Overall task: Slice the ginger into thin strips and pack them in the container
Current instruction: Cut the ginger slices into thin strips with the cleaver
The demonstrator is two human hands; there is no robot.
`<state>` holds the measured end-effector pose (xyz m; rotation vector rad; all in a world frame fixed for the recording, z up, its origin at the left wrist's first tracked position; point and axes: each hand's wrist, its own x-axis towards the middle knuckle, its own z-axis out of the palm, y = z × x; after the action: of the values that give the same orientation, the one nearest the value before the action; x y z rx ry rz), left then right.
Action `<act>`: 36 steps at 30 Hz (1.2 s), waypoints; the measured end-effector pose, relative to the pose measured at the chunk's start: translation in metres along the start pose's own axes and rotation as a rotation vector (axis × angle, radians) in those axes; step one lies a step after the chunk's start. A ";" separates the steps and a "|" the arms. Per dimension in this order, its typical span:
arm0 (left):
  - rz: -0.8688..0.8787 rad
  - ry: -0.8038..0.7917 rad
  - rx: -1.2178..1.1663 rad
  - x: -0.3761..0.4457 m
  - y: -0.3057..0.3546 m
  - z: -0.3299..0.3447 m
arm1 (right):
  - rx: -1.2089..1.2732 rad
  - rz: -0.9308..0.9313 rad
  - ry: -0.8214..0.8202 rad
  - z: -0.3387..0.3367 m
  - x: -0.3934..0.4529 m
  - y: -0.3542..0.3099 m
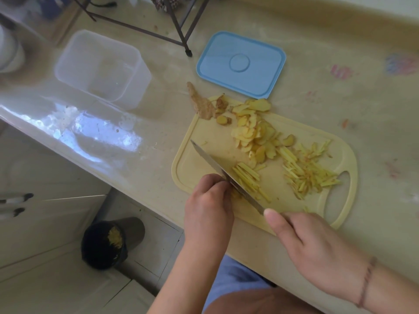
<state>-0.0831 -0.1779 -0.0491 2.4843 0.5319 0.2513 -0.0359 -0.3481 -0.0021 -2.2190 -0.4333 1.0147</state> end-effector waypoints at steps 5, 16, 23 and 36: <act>-0.001 -0.029 0.032 0.001 0.002 -0.002 | 0.017 0.055 -0.017 -0.009 -0.016 0.000; 0.026 0.017 0.041 -0.002 -0.001 0.001 | 0.014 0.082 -0.019 0.003 -0.010 0.000; 0.028 0.006 0.033 -0.004 -0.003 -0.001 | 0.021 0.018 0.005 -0.001 -0.007 -0.004; 0.026 0.033 0.044 -0.003 0.000 0.001 | 0.018 0.051 0.009 0.010 -0.007 -0.002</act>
<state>-0.0860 -0.1795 -0.0502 2.5353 0.5243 0.2942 -0.0479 -0.3465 -0.0016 -2.2279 -0.3640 1.0304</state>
